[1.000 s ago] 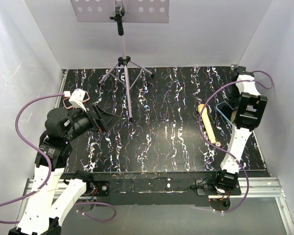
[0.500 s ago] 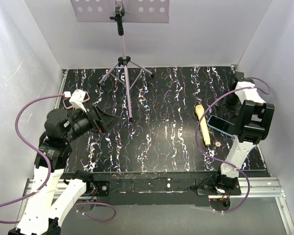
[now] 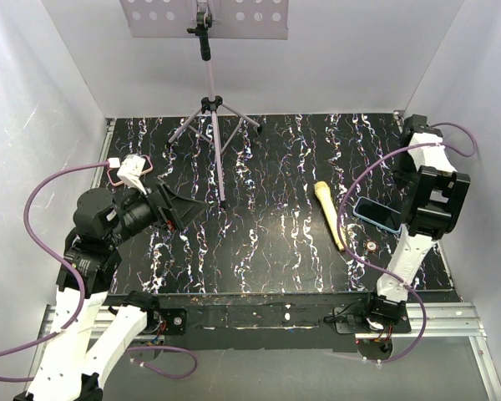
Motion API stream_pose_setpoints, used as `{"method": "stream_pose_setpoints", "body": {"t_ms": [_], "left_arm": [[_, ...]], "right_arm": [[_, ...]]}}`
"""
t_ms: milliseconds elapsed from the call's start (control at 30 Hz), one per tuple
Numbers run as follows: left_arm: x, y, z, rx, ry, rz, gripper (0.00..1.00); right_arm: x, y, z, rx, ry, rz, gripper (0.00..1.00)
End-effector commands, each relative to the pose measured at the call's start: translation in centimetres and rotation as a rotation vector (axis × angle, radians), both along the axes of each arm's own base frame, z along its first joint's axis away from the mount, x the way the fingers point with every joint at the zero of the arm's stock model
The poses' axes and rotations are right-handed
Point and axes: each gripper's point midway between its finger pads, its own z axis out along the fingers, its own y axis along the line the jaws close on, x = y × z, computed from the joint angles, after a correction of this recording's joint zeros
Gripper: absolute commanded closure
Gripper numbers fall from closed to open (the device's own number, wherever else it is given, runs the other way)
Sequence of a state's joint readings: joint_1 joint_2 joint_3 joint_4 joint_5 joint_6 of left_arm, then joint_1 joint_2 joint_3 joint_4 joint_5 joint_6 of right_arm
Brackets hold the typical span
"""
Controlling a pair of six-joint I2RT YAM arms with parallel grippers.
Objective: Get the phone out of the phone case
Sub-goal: Move the phone to the center of the board.
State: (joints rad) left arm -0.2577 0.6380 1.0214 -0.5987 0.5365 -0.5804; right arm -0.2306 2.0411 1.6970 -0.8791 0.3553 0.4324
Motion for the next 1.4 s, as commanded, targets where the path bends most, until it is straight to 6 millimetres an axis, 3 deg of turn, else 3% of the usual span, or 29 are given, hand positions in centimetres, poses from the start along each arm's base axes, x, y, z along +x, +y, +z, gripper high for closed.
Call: {"method": "stream_pose_setpoints", "body": {"t_ms": [0, 267, 467, 667, 767, 867, 1000, 1067, 1133, 1167, 1367], "left_arm": [[-0.8, -0.1, 1.6, -0.01, -0.044, -0.022, 0.01], [-0.8, -0.1, 1.9, -0.008, -0.051, -0.024, 0.0], [-0.9, -0.2, 2.1, -0.012, -0.055, -0.027, 0.01], [-1.0, -0.2, 2.3, -0.014, -0.061, -0.033, 0.01], [-1.2, -0.3, 2.5, -0.019, -0.06, -0.04, 0.01], [-1.3, -0.4, 2.8, -0.028, -0.069, -0.049, 0.0], [-1.4, -0.5, 2.7, -0.025, -0.07, -0.057, 0.01], [-1.5, -0.5, 2.7, -0.026, -0.069, -0.06, 0.0], [-1.7, -0.5, 3.0, -0.029, -0.08, -0.06, 0.01], [-1.6, -0.5, 3.0, -0.03, -0.078, -0.056, 0.0], [-1.8, -0.4, 3.0, -0.022, -0.079, -0.059, 0.0]], "right_arm": [[-2.0, -3.0, -0.7, -0.162, 0.148, -0.011, 0.99], [-4.8, -3.5, -3.3, -0.19, 0.299, 0.027, 0.99], [-8.2, -2.0, -5.2, -0.12, 0.397, 0.055, 0.99], [-11.5, 1.9, -5.6, 0.061, 0.413, 0.037, 0.99], [-13.6, 4.8, -5.6, 0.16, 0.392, 0.049, 0.99], [-14.4, 7.6, -4.5, 0.255, 0.295, 0.079, 0.98], [-12.9, 5.5, -1.6, 0.13, 0.19, 0.101, 0.7], [-11.7, 5.8, -0.6, 0.143, 0.131, 0.144, 0.53], [-10.2, 6.5, -0.2, 0.182, 0.066, 0.208, 0.29], [-9.2, 7.2, 0.0, 0.218, 0.022, 0.264, 0.22], [-6.1, 9.2, -0.3, 0.337, -0.018, 0.441, 0.15]]}}
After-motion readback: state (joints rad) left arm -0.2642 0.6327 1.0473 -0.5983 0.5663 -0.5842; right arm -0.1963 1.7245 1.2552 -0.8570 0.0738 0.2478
